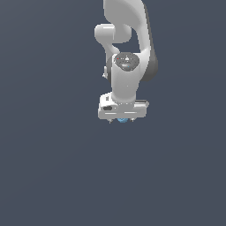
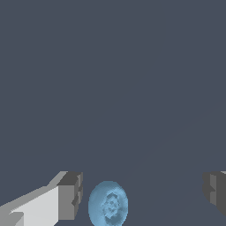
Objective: Pick up the object and move it to a goal position.
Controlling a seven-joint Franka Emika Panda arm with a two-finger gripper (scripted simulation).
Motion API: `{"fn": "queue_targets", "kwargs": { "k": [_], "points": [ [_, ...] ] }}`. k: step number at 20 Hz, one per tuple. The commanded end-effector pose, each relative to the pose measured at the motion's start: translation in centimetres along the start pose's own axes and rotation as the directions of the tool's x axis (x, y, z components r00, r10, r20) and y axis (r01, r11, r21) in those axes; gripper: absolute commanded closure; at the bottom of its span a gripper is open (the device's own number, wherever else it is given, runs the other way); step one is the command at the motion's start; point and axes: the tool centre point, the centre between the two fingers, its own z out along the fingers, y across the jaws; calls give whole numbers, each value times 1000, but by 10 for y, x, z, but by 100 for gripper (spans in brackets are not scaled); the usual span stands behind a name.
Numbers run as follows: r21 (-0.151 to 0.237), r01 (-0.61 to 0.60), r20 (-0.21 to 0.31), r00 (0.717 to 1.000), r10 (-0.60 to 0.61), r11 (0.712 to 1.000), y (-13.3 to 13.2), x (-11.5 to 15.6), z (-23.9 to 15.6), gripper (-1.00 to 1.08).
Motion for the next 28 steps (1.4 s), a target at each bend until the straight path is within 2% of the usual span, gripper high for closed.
{"fn": "queue_targets", "kwargs": {
  "k": [1,17,28],
  "points": [
    [0,0,0,1000,0,1000,0,0,0,-92],
    [5,-25,-14,1000,25,1000,8,5,-2,-92],
    [5,-114,-11,993,114,994,1,-9,11,-92]
  ]
}}
